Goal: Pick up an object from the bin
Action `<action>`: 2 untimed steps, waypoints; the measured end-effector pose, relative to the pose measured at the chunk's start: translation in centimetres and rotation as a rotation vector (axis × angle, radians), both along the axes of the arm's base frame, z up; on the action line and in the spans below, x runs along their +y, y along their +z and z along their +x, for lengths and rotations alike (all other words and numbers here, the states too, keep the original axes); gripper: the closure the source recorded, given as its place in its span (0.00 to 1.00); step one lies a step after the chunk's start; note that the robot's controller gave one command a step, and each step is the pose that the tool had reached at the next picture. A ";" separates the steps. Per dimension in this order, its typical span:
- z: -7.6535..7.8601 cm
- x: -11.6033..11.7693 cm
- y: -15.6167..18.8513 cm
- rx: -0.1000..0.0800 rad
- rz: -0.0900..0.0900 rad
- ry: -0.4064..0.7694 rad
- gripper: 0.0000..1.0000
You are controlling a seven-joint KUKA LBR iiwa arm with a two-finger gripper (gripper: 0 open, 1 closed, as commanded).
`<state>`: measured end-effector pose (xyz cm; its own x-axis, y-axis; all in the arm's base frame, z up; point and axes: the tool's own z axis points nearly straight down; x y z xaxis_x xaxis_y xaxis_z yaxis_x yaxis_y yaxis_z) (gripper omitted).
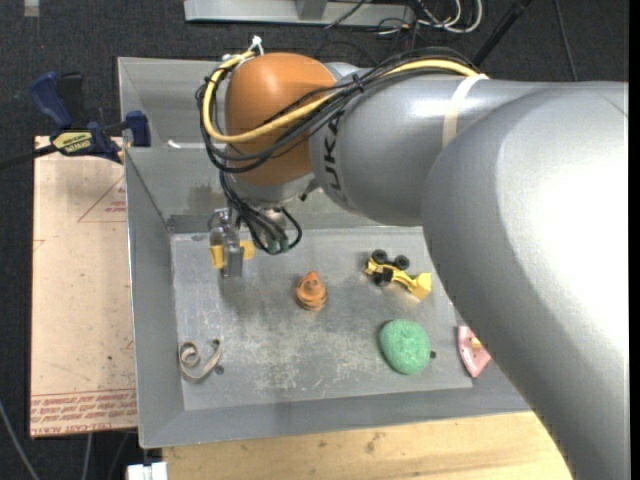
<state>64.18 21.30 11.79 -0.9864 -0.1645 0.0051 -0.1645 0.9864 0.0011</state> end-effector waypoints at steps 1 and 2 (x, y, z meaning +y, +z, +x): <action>0.9 0.4 2.8 -0.022 0.007 -0.002 1.00; 0.1 -0.1 4.1 0.004 -0.002 -0.002 1.00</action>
Offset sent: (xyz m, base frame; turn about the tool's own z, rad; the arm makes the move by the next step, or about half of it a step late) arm -0.0040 -0.0130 0.2027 -0.0007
